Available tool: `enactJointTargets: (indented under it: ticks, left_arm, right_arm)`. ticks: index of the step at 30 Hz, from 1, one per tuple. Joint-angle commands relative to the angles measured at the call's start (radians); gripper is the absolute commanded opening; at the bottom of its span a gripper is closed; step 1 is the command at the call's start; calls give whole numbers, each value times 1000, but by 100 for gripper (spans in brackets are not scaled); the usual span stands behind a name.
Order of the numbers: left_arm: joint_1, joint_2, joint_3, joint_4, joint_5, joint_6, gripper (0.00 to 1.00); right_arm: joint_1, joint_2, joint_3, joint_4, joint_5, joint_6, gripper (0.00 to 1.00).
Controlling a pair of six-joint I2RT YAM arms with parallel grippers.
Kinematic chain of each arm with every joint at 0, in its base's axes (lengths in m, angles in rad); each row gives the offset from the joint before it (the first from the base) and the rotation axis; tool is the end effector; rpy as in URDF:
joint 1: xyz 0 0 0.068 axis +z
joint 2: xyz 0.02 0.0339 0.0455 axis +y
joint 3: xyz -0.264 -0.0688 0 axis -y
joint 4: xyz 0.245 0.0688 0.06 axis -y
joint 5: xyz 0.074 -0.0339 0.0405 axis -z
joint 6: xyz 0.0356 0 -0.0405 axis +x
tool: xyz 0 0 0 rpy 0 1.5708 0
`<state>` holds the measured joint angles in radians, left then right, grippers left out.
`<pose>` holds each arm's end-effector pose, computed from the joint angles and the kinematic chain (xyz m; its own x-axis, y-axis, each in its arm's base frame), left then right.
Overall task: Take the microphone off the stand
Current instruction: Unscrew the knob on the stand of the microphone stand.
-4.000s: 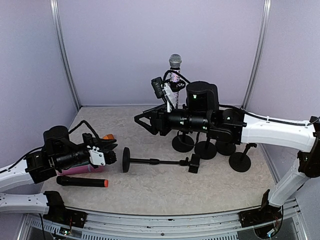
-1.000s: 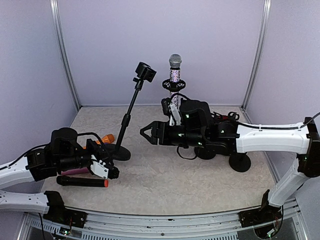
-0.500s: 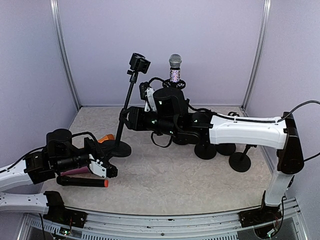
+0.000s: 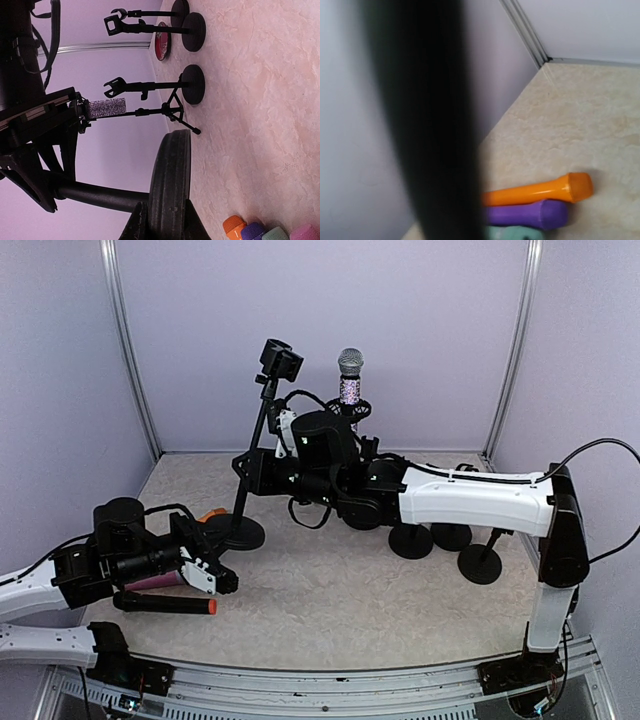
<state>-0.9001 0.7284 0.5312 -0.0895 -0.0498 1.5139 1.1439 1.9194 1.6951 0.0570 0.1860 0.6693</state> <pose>0.1133 -0.1400 0.2691 0.7415 0.6697 -0.0405 0.2183 -0.1837 0.9584 0.2005 0.4250 0.3475 -0.5622 0.2366 -0.7924 -0.5996 0.5433 0.5876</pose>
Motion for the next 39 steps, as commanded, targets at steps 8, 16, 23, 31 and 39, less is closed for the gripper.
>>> enactJointTargets:
  ticks: [8,16,23,31,39]
  left_arm:
    - [-12,8,42,137,-18,-5,0]
    - [-13,22,112,81,59,-83,0]
    - [-13,23,161,8,156,-149,0]
    - [-13,14,197,-43,258,-170,0]
    - [-13,20,226,-84,292,-176,0]
  right_arm:
    - [5,-64,-77,162,-92,-67,5]
    - [-3,-165,-186,319,-265,-162,0]
    - [-9,-231,-227,390,-431,-196,0]
    - [-23,-265,-226,426,-694,-202,0]
    - [-32,-259,-222,500,-989,-134,0]
